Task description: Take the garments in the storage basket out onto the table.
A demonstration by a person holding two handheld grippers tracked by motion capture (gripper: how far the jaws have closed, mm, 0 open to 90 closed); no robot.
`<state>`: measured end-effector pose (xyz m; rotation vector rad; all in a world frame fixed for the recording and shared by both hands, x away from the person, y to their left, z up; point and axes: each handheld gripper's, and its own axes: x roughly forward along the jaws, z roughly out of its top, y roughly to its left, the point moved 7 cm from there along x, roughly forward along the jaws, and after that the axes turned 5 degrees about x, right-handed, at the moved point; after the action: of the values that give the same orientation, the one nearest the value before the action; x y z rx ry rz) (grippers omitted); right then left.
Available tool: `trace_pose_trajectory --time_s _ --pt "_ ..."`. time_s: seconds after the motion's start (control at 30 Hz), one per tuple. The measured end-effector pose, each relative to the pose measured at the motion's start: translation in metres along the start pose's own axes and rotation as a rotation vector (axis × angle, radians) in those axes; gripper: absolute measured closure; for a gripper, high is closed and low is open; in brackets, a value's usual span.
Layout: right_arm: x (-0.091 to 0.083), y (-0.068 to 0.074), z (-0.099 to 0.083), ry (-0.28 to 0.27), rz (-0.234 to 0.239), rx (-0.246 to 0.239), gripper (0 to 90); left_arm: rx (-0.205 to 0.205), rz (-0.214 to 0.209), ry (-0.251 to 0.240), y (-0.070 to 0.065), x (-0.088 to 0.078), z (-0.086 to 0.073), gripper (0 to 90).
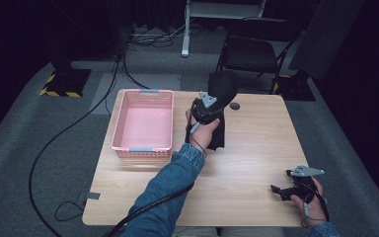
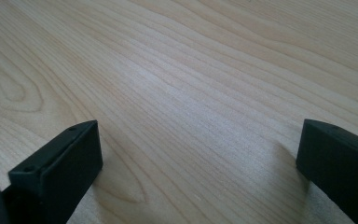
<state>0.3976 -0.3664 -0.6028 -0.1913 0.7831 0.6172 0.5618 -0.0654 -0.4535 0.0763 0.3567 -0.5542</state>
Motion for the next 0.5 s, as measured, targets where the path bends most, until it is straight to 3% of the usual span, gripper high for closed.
trace_pose_trajectory --time_s 0.5 --pt "0.000 0.000 0.000 0.000 0.000 0.000 0.1 -0.002 -0.007 0.029 -0.009 0.013 -0.022 48.5"
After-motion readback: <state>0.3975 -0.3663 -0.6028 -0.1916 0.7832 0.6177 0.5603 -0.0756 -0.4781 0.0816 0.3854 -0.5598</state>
